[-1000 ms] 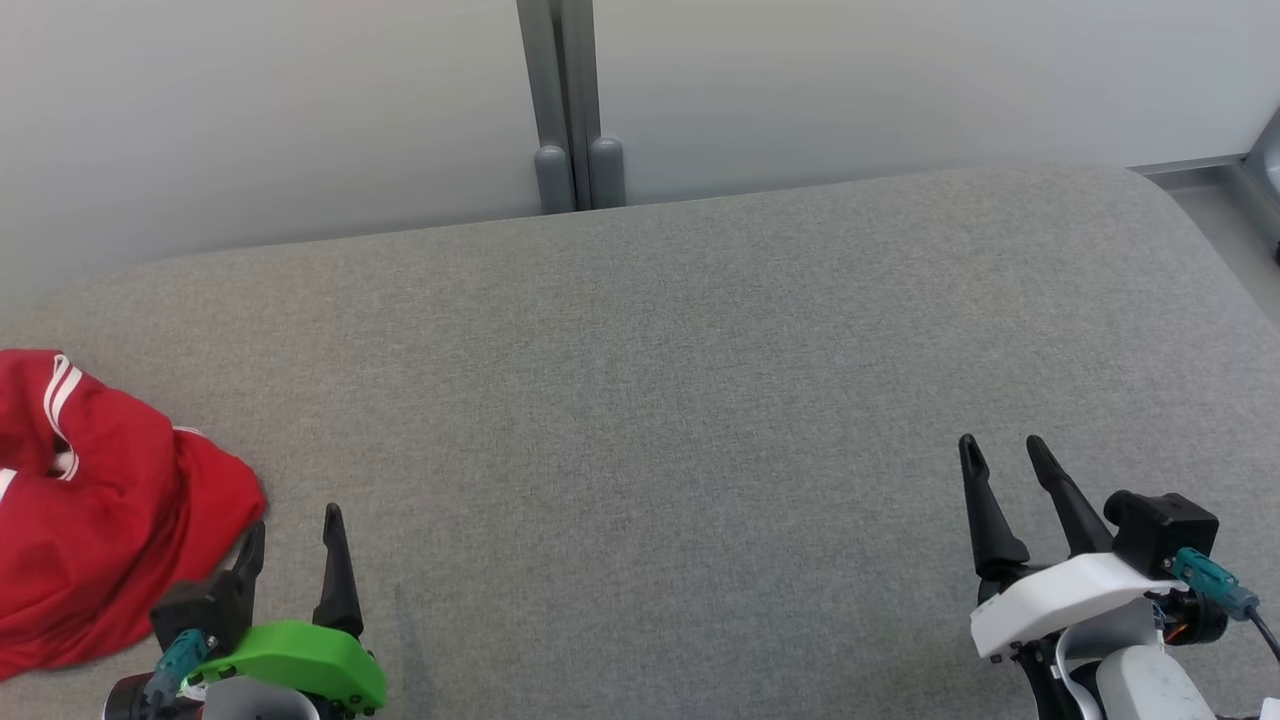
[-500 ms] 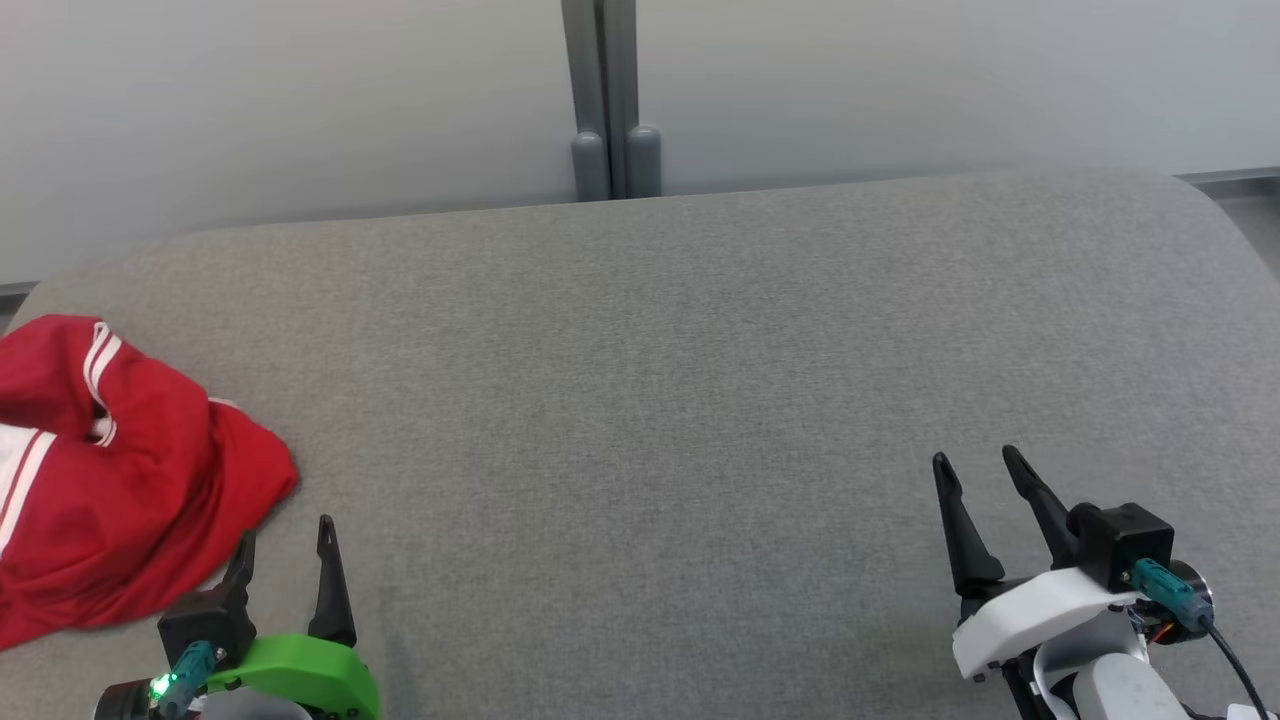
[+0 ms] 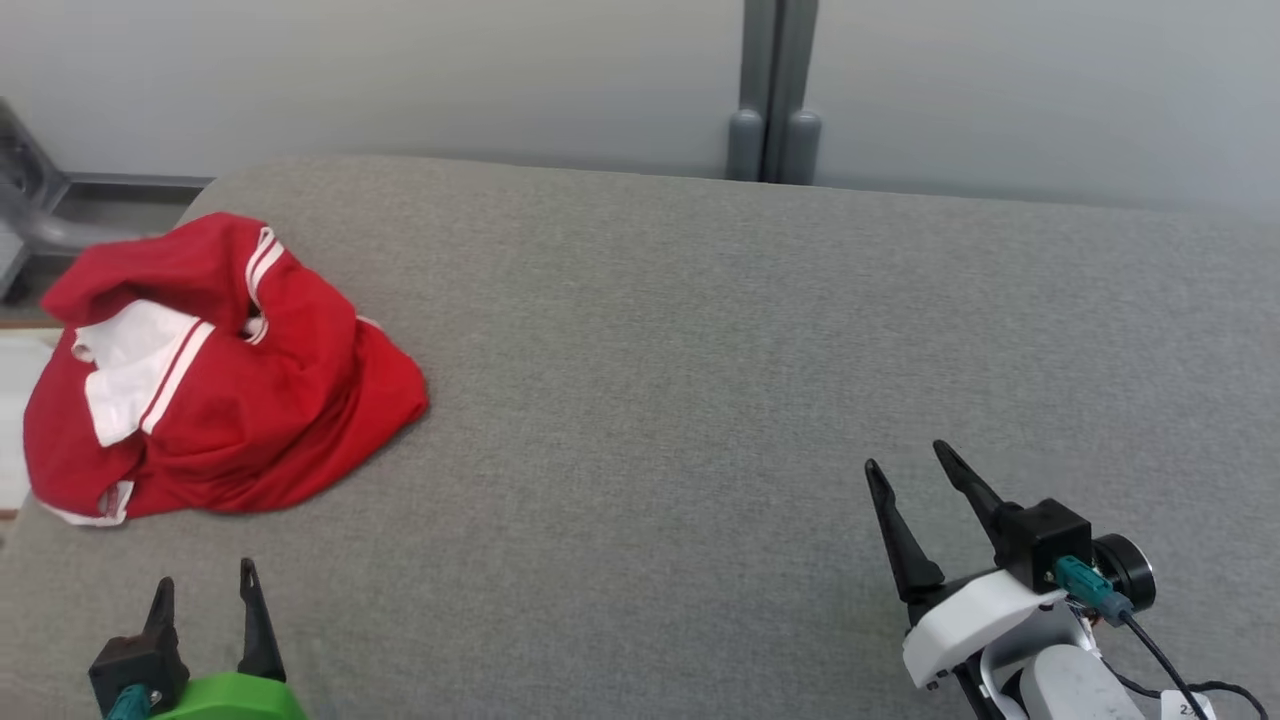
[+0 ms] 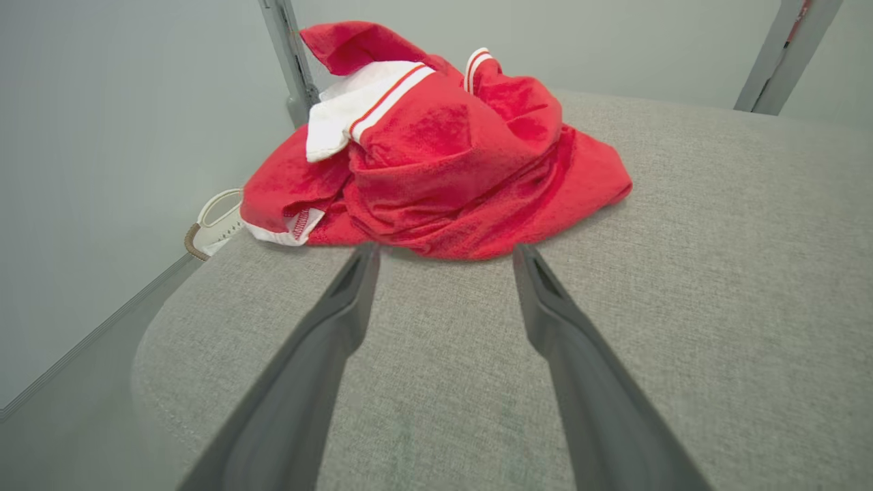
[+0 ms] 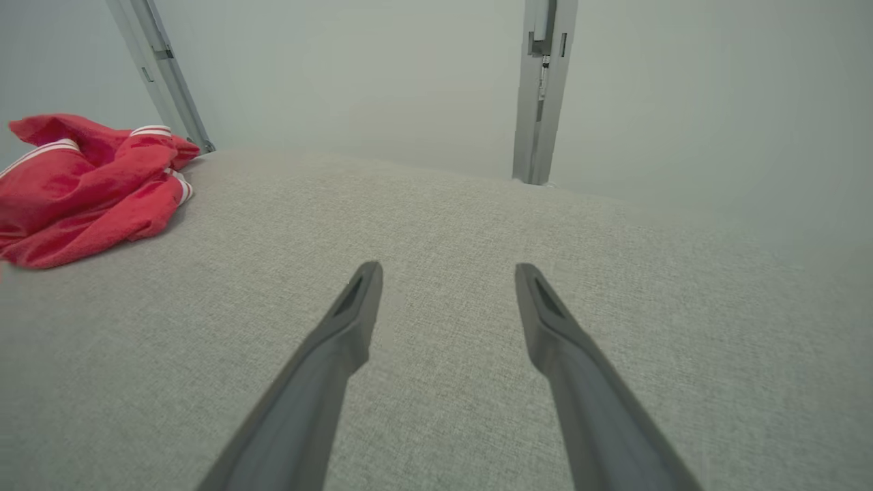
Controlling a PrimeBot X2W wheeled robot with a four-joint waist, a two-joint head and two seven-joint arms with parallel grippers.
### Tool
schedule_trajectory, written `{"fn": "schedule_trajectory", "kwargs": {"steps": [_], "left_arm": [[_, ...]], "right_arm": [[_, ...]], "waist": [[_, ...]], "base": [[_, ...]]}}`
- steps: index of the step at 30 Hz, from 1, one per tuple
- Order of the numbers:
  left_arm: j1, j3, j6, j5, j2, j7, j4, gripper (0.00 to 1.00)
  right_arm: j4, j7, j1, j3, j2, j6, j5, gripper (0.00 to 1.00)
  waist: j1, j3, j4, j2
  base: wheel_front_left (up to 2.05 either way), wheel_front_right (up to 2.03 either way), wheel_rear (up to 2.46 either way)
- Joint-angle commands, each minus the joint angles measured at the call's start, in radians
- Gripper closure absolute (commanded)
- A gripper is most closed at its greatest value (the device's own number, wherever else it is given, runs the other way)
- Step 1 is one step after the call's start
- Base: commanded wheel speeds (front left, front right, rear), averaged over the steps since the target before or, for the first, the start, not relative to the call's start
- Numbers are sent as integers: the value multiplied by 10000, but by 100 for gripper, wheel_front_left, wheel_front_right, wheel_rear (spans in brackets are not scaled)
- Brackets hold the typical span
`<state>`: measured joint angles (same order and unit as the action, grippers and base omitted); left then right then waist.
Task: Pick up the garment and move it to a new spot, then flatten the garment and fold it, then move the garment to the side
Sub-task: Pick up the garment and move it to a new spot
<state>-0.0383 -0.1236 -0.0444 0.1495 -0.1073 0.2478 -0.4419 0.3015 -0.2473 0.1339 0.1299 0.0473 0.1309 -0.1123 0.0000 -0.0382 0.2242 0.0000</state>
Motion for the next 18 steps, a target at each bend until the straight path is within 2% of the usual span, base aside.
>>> {"fn": "schedule_trajectory", "kwargs": {"steps": [1, 8, 12, 18], "left_arm": [[149, -165, -48, -265, -48, 84, -71, 0], [102, -864, -316, -693, -42, 196, -289, 0], [-265, -1040, -622, -439, -83, 171, -477, 0], [-1280, -954, -869, 182, -540, 171, -966, 0]], "right_arm": [[32, -91, 125, 80, 54, -3, 217, 0], [156, -198, 223, 364, 62, -5, 832, 0], [169, -195, 252, 399, 63, -5, 897, 0], [127, -194, 469, 263, 59, -5, 1168, 0]], "waist": [[0, -216, 754, 0], [0, -418, 1207, 0], [0, -626, 1163, 0], [0, -1199, 979, 0]], "base": [[0, 0, 0], [0, 0, 0], [0, 0, 0], [0, 0, 0]]}}
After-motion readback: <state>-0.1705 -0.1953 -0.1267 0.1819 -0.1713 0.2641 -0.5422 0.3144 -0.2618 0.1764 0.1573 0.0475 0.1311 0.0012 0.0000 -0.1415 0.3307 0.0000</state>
